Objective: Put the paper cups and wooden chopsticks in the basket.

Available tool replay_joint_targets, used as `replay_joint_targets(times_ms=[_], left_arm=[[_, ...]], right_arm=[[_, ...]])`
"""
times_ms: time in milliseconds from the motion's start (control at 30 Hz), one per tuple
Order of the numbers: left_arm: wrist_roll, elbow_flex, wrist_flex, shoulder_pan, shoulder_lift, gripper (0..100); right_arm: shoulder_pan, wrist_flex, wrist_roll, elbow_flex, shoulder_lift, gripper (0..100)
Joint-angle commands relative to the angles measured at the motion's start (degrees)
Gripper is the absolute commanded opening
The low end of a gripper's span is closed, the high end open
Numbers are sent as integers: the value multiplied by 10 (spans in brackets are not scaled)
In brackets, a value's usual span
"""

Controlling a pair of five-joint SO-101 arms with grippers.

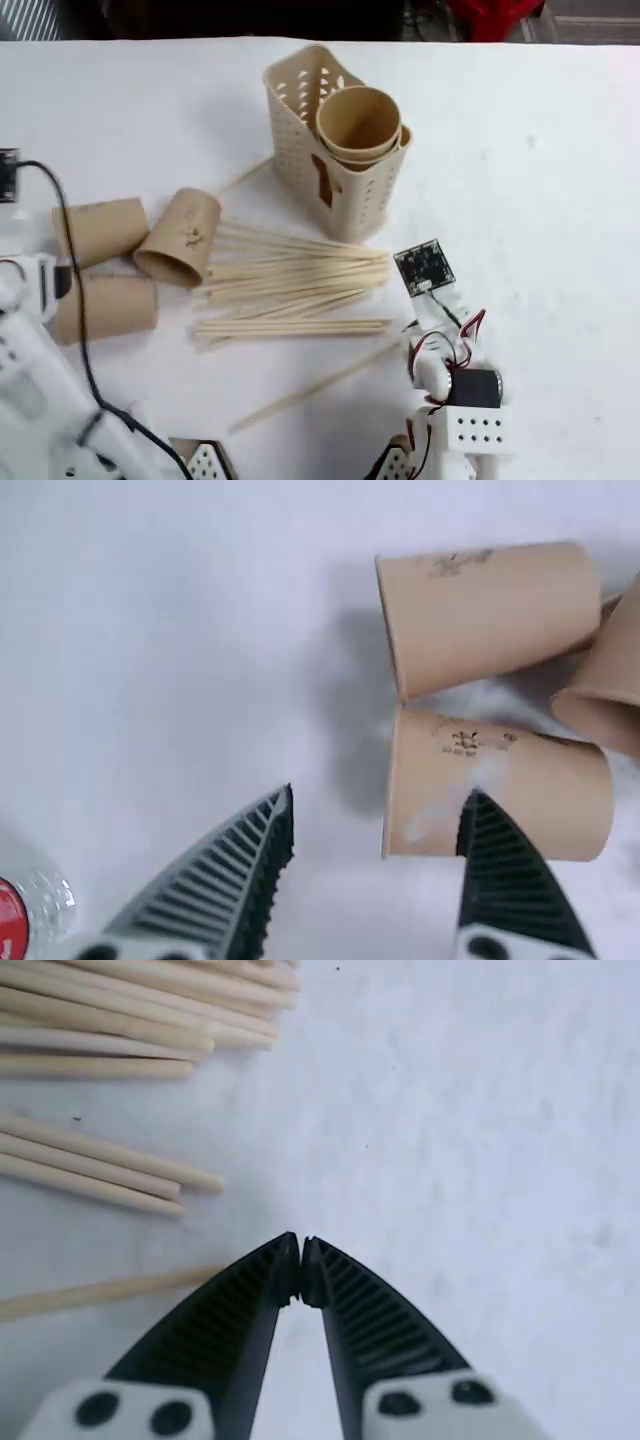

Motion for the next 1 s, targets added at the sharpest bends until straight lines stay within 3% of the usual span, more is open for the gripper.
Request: replay_joint_targets(times_ms=[0,333,967], left_arm=[[-6,-33,10,-41,95,283],[-5,-37,-23,-49,233,283],[-3,-34,18,85,282,283]], right_arm=[[0,-11,5,-3,-7,18],[0,-11,5,-3,-7,18],[0,-11,5,-2,-7,18]])
